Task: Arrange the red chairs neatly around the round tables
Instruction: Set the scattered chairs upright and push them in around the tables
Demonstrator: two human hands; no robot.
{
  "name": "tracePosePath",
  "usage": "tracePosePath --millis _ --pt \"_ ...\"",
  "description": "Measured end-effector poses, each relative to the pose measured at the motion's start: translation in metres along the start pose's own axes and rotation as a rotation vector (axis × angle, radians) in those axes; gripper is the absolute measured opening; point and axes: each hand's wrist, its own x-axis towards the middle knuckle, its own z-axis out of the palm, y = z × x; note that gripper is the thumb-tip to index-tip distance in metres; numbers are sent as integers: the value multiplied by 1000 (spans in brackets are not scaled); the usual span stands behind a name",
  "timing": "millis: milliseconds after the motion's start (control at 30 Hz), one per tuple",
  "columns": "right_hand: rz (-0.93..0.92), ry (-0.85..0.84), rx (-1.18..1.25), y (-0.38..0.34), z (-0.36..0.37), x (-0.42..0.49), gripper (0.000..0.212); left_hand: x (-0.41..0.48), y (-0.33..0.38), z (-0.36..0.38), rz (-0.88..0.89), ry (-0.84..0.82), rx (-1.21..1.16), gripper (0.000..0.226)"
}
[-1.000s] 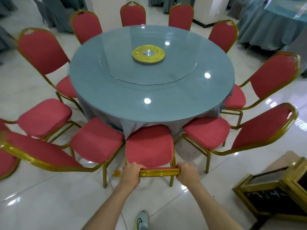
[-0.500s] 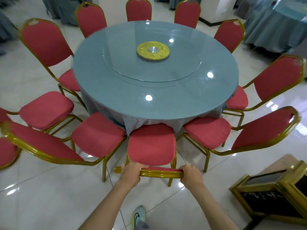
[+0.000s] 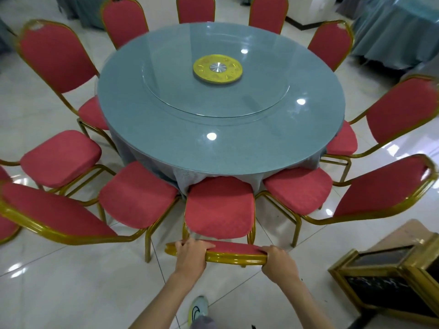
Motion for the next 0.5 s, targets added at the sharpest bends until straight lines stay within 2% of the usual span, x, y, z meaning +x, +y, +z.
tracePosePath --millis 67,300,500 --pt "26 -1 11 4 -7 4 19 5 6 -2 0 -11 16 64" --pt "93 20 -54 12 -27 4 22 12 25 4 2 -13 25 64" --pt "79 29 -91 16 -22 -18 23 -3 22 23 26 -38 -20 49"
